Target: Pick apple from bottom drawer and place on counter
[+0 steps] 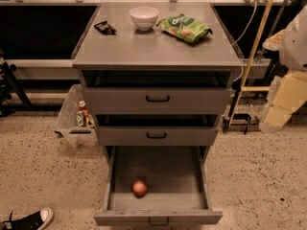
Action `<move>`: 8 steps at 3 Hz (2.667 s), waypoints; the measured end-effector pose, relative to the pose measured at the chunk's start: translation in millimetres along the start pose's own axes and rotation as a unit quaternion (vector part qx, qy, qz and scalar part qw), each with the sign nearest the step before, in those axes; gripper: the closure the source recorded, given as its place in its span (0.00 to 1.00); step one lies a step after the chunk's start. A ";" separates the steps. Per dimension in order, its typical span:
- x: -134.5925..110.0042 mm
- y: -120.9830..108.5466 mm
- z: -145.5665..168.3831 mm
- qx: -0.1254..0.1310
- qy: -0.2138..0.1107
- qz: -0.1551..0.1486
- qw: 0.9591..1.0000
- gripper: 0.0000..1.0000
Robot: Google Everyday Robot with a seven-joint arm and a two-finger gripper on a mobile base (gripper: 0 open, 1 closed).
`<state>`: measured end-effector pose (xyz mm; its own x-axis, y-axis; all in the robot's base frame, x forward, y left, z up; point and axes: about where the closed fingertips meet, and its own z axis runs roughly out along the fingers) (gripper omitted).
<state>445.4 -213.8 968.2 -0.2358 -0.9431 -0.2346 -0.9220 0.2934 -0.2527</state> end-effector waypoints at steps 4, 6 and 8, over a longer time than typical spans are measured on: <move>-20.7 34.3 144.9 -0.054 -0.177 0.077 0.980 0.00; -22.7 32.2 216.8 -0.035 -0.201 0.102 0.974 0.00; -50.2 45.4 363.2 -0.041 -0.307 0.094 0.946 0.00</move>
Offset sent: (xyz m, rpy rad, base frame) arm 0.0710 0.0779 -0.2051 0.6568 -0.1464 -0.0622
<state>526.9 -96.2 627.5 -0.1977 -0.5989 -0.7761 -0.9085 0.4092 -0.0844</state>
